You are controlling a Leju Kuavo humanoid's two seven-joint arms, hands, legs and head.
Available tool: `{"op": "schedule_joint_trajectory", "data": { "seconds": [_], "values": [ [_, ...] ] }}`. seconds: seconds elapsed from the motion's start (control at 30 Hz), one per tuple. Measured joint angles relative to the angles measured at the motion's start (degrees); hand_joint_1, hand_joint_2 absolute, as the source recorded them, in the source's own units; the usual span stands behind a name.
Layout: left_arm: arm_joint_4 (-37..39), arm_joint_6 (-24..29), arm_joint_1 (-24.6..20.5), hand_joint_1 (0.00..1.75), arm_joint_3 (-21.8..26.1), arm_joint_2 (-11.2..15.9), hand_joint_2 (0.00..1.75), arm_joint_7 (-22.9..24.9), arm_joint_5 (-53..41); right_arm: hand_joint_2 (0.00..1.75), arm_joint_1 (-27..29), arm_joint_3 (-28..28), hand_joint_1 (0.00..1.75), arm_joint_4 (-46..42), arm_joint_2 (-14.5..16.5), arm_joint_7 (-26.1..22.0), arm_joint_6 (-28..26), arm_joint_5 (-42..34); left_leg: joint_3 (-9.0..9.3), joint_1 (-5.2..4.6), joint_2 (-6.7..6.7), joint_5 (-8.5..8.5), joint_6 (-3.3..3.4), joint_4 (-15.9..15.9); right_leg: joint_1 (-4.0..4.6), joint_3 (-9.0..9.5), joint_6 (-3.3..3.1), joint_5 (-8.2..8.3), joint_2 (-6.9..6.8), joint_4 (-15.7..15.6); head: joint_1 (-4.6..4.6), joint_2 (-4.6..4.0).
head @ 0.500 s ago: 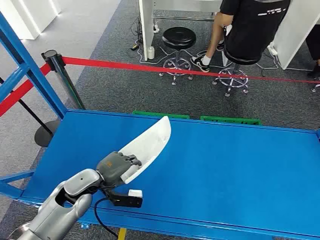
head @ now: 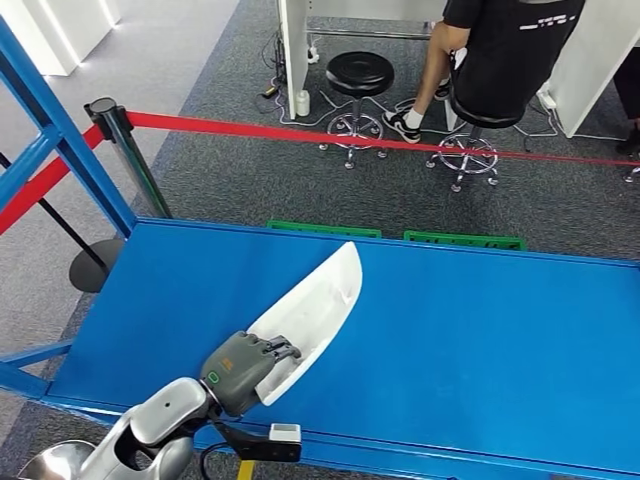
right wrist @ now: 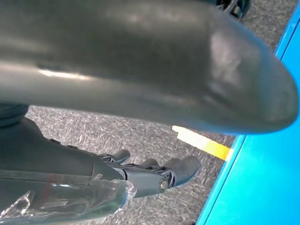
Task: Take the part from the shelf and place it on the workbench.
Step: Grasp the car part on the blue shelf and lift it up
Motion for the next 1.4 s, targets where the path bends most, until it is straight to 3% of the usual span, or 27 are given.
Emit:
{"op": "schedule_joint_trajectory", "data": {
  "seconds": [0.07,0.13,0.2,0.23,0.3,0.33,0.37,0.47,0.5,0.57,0.63,0.67,0.7,0.77,0.83,0.87,0.9,1.0,1.03,1.07,1.13,1.17,1.2,1.27,1.3,1.33,1.4],
  "values": [
    [-0.53,0.5,0.6,1.75,-0.73,-0.71,1.75,0.54,-0.63,0.0,0.02,-0.02,0.0,-0.03,-0.01,0.03,0.34,-0.1,-0.03,0.46,0.29,0.46,0.2,-0.55,-0.09,-1.88,0.58,-3.15,-0.05,4.34,0.13,0.0],
    [-0.7,0.79,1.2,1.75,-1.58,-1.07,1.75,1.04,-1.08,0.0,0.01,-0.05,0.0,-0.03,0.0,0.21,0.8,-0.27,-0.27,0.65,0.78,0.59,0.15,-0.58,-0.43,-4.92,1.23,-6.76,-0.1,11.74,0.16,0.0],
    [-0.7,0.9,1.66,1.75,-2.38,-1.17,1.75,1.39,-1.2,0.0,0.04,-0.1,0.0,-0.03,0.0,0.57,1.11,-0.45,-0.47,0.9,1.44,0.74,-0.13,-0.53,-0.82,-5.85,1.83,-6.91,-0.21,14.55,0.14,0.0],
    [-0.7,0.97,1.75,1.75,-2.72,-1.18,1.75,1.5,-1.2,0.0,0.05,-0.14,0.0,-0.04,-0.01,0.72,1.19,-0.54,-0.55,1.13,1.79,0.82,-0.37,-0.45,-1.02,-4.64,2.16,-5.34,-0.43,12.5,0.13,0.0],
    [-0.71,1.13,1.77,1.75,-3.23,-1.2,1.75,1.6,-1.2,0.0,-0.08,-0.2,0.0,-0.03,0.04,0.87,1.25,-0.66,-0.77,1.46,2.52,0.85,-1.23,-0.06,-1.29,-0.26,3.04,-1.97,-1.84,4.78,0.21,0.0],
    [-0.73,1.22,1.78,1.75,-3.4,-1.2,1.75,1.63,-1.19,0.0,-0.2,-0.22,0.0,-0.04,0.1,0.88,1.29,-0.69,-0.85,1.52,2.83,0.89,-1.74,0.15,-1.24,1.29,2.99,-0.84,-2.44,1.89,0.26,0.0],
    [-0.76,1.33,1.78,1.75,-3.57,-1.21,1.75,1.65,-1.19,0.0,-0.31,-0.26,0.0,-0.06,0.17,0.89,1.34,-0.71,-0.94,1.45,3.07,0.98,-2.21,0.39,-1.22,1.98,2.63,-0.52,-2.83,0.34,0.27,0.0],
    [-0.86,1.55,1.83,1.75,-3.91,-1.23,1.75,1.68,-1.18,0.0,-0.39,-0.43,0.0,-0.12,0.19,0.94,1.41,-0.73,-1.21,1.49,3.62,1.34,-3.19,0.66,-1.14,0.81,0.28,-0.2,-1.76,0.51,0.03,0.0],
    [-0.9,1.57,1.85,1.75,-3.97,-1.23,1.75,1.68,-1.18,0.0,-0.38,-0.48,0.0,-0.12,0.19,0.97,1.41,-0.74,-1.51,1.59,3.27,0.51,-3.46,1.19,-1.1,0.32,-0.39,0.15,-1.29,0.61,-0.06,0.0],
    [-0.96,1.61,1.86,1.75,-4.04,-1.23,1.75,1.68,-1.18,0.0,-0.41,-0.55,0.0,-0.12,0.19,0.99,1.4,-0.74,-3.14,1.6,1.76,-3.62,-3.73,5.35,-1.04,-0.9,-1.47,1.13,-0.41,0.6,-0.24,0.0],
    [-0.98,1.63,1.87,1.75,-4.09,-1.22,1.75,1.69,-1.18,0.0,-0.45,-0.6,0.0,-0.12,0.19,1.0,1.4,-0.74,-5.69,1.36,0.66,-8.69,-3.5,12.86,-0.75,-2.44,-2.0,2.24,0.59,0.6,-0.47,0.0],
    [-0.98,1.62,1.88,1.75,-4.11,-1.22,1.75,1.7,-1.18,0.0,-0.42,-0.62,0.0,-0.12,0.19,1.01,1.4,-0.74,-6.41,1.19,0.48,-10.03,-3.2,15.74,-0.53,-3.24,-2.12,2.82,1.16,0.6,-0.55,0.0],
    [-0.98,1.62,1.88,1.75,-4.12,-1.22,1.75,1.71,-1.18,0.0,-0.37,-0.65,0.0,-0.12,0.19,1.02,1.4,-0.74,-6.29,0.96,0.38,-10.2,-2.76,16.91,-0.29,-4.02,-2.21,3.42,1.74,0.61,-0.57,0.0],
    [-0.99,1.62,1.82,1.75,-4.13,-1.23,1.75,1.72,-1.18,0.0,-0.34,-0.7,0.0,-0.12,0.19,1.03,1.4,-0.75,-3.0,0.32,-0.26,-7.8,-1.42,13.29,0.13,-5.49,-2.3,4.69,3.08,0.61,-0.57,0.0],
    [-1.16,1.62,1.68,1.75,-4.14,-1.27,1.75,1.73,-1.18,0.0,-0.46,-0.73,0.0,-0.14,0.29,1.03,1.4,-0.76,2.23,-0.27,-2.57,-6.03,0.14,5.65,0.35,-6.65,-2.2,5.94,4.35,0.6,-0.55,0.0],
    [-1.28,1.59,1.58,1.75,-4.15,-1.31,1.75,1.76,-1.19,0.0,-0.51,-0.73,0.0,-0.16,0.36,1.03,1.4,-0.8,3.98,-0.46,-3.51,-5.84,0.42,2.81,0.4,-7.0,-2.03,6.58,4.9,0.48,-0.53,0.0],
    [-1.39,1.57,1.46,1.75,-4.17,-1.37,1.75,1.81,-1.2,0.0,-0.51,-0.74,0.0,-0.18,0.44,1.03,1.41,-0.85,4.93,-0.59,-4.02,-5.92,0.46,1.06,0.34,-7.21,-1.75,7.22,5.41,0.24,-0.57,0.0],
    [-1.46,1.49,1.18,1.75,-4.29,-1.6,1.75,1.97,-1.21,0.0,-0.14,-0.81,0.0,-0.24,0.44,1.06,1.46,-0.99,4.6,-0.48,-2.59,-4.63,0.29,-0.1,0.28,-7.55,-0.71,8.93,6.62,-0.9,-0.63,0.0],
    [-1.45,1.47,1.12,1.75,-4.33,-1.68,1.75,2.01,-1.21,0.0,0.02,-0.87,0.0,-0.25,0.41,1.12,1.47,-1.01,4.12,-0.26,-1.96,-3.92,0.44,-0.33,0.38,-8.03,-0.4,8.14,5.87,-0.54,-0.52,0.01],
    [-1.45,1.46,1.06,1.75,-4.37,-1.78,1.75,2.04,-1.21,0.0,0.1,-0.92,0.0,-0.27,0.39,1.18,1.49,-1.03,3.49,-0.02,-1.28,-3.21,0.59,-0.52,0.42,-8.84,-0.09,6.2,4.55,1.0,-0.34,0.01],
    [-1.43,1.37,1.12,1.75,-4.39,-1.92,1.75,2.09,-1.21,0.0,0.0,-0.98,0.0,-0.29,0.38,1.3,1.57,-1.04,2.1,0.09,0.06,-2.17,0.65,-0.57,0.23,-10.93,0.69,0.34,1.28,7.48,0.02,0.01],
    [-1.39,1.26,1.18,1.75,-4.39,-1.95,1.75,2.1,-1.21,0.0,-0.14,-0.98,0.0,-0.3,0.38,1.31,1.62,-1.04,1.44,0.11,0.85,-1.73,0.59,-0.57,0.02,-11.72,1.08,-1.41,0.38,11.35,0.14,0.0],
    [-1.33,1.06,1.23,1.75,-4.42,-1.95,1.75,2.1,-1.2,0.0,-0.26,-0.98,0.0,-0.3,0.38,1.32,1.7,-1.05,0.79,0.13,1.71,-1.29,0.46,-0.55,-0.17,-11.91,1.45,-1.49,-0.12,14.29,0.17,0.0],
    [-1.12,0.64,1.24,1.75,-4.63,-1.91,1.75,2.08,-1.19,0.0,-0.31,-0.99,0.0,-0.32,0.37,1.35,1.81,-1.07,-0.43,0.2,3.38,-0.4,0.09,-0.47,-0.49,-9.62,1.98,1.45,-0.92,15.23,0.22,0.0],
    [-1.01,0.5,1.23,1.75,-4.8,-1.88,1.75,2.03,-1.19,0.0,-0.31,-0.99,0.0,-0.34,0.37,1.37,1.86,-1.07,-0.84,0.2,4.11,-0.02,-0.18,-0.38,-0.6,-6.78,2.16,2.45,-1.8,12.56,0.22,0.0],
    [-0.92,0.46,1.21,1.75,-4.95,-1.83,1.75,1.97,-1.17,0.0,-0.37,-0.99,0.0,-0.35,0.38,1.37,1.88,-1.07,-1.15,0.14,4.71,0.23,-0.49,-0.25,-0.51,-3.33,2.26,2.11,-2.96,8.56,0.28,0.0],
    [-0.83,0.46,1.07,1.75,-5.15,-1.73,1.75,1.8,-1.1,0.0,-0.69,-0.99,0.0,-0.39,0.42,1.36,1.91,-1.08,-1.36,-0.1,5.94,0.59,-1.09,0.09,-0.22,1.68,1.35,-0.55,-4.45,1.26,0.23,0.0]
  ]
}}
